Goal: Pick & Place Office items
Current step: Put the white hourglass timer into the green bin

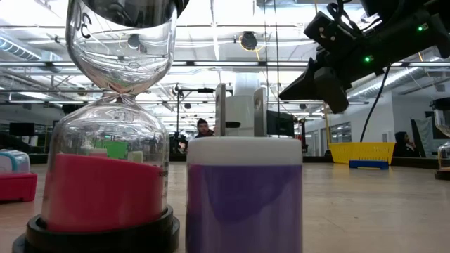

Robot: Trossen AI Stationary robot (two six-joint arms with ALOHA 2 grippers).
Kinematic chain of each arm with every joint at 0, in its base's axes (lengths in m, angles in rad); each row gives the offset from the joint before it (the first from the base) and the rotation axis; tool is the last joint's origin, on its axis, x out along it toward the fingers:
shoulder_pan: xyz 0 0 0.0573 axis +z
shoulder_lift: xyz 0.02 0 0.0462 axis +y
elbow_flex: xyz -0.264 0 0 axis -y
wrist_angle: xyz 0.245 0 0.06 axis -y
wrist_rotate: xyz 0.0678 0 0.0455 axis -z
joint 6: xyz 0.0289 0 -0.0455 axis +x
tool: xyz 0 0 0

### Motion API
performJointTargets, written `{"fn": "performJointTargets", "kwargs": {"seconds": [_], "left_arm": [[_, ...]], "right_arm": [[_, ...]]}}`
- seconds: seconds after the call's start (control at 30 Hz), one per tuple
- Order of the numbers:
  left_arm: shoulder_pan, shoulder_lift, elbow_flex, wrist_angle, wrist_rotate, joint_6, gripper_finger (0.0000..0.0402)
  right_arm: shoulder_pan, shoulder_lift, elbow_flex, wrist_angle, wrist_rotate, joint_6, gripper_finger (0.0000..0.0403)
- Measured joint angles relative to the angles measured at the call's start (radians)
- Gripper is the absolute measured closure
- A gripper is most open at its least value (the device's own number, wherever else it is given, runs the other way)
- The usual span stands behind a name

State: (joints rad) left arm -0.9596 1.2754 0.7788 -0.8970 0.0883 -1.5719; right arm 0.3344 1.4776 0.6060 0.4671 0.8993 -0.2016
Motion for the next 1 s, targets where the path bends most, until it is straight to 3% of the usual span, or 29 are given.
{"fn": "performJointTargets", "kwargs": {"seconds": [0.1,0.27,0.43,0.53,0.67,0.8,0.9,1.0], "left_arm": [[0.000,-0.054,0.000,-0.021,-0.042,0.017,0.0216],[0.018,-0.125,0.000,-0.020,-0.246,0.152,0.0274],[0.087,-0.178,0.000,0.043,-0.549,0.405,0.0332],[0.168,-0.191,0.000,0.155,-0.655,0.601,0.0362],[0.311,-0.187,0.000,0.327,-0.668,0.923,0.0393],[0.445,-0.182,-0.017,0.574,-0.677,1.250,0.0395],[0.550,-0.182,-0.069,0.803,-0.532,1.439,0.0398],[0.658,-0.181,-0.098,0.863,-0.369,1.481,0.0396]], "right_arm": [[0.000,0.000,0.000,0.000,0.000,0.000,0.0402],[0.000,0.000,0.000,0.000,-0.027,0.000,0.0402],[-0.019,0.000,-0.006,0.039,-0.062,-0.023,0.0402],[-0.059,0.000,-0.056,0.176,-0.169,-0.051,0.0402],[-0.122,0.000,-0.156,0.422,-0.351,-0.060,0.0402],[-0.167,0.000,-0.254,0.649,-0.463,-0.060,0.0402],[-0.178,0.000,-0.305,0.750,-0.486,-0.049,0.0402],[-0.178,0.000,-0.332,0.783,-0.484,-0.049,0.0402]]}}
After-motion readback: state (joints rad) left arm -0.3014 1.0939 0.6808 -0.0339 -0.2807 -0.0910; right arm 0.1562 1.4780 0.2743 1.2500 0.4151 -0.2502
